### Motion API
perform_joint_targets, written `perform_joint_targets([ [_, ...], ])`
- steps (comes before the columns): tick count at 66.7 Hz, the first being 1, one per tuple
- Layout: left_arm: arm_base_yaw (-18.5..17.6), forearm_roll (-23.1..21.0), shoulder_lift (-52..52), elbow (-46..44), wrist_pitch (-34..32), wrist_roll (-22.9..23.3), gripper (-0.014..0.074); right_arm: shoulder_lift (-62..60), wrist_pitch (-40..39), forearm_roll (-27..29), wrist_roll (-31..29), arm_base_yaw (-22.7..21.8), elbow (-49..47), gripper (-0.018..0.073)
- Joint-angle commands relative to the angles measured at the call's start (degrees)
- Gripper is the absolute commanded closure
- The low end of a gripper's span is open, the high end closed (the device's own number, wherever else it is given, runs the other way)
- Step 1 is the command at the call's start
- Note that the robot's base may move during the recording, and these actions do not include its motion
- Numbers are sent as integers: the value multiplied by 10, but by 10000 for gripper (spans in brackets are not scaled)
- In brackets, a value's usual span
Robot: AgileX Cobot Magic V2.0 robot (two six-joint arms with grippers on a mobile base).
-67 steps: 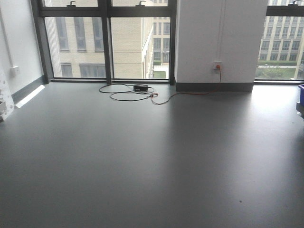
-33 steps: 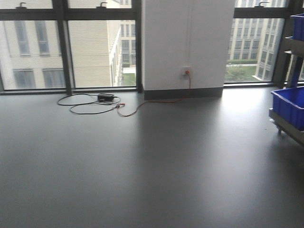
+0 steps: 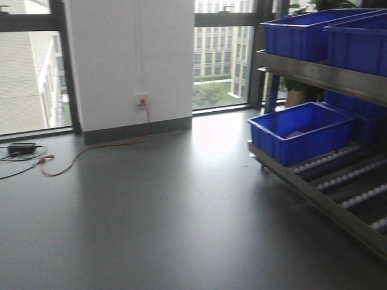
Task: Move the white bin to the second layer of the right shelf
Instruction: 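Turn toward the roller shelf rack and approach its second layer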
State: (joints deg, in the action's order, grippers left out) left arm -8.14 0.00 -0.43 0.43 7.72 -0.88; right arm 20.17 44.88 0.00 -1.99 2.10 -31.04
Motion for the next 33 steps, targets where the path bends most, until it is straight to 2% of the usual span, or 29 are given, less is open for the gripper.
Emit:
perform_joint_targets([
  [1,-2,0,-9,21,-50,2,512,4,-52,-5,-3,-2,-18,447],
  [33,-2,0,-9,21,-50,2,512,4,-52,-5,-3,-2,-18,447],
])
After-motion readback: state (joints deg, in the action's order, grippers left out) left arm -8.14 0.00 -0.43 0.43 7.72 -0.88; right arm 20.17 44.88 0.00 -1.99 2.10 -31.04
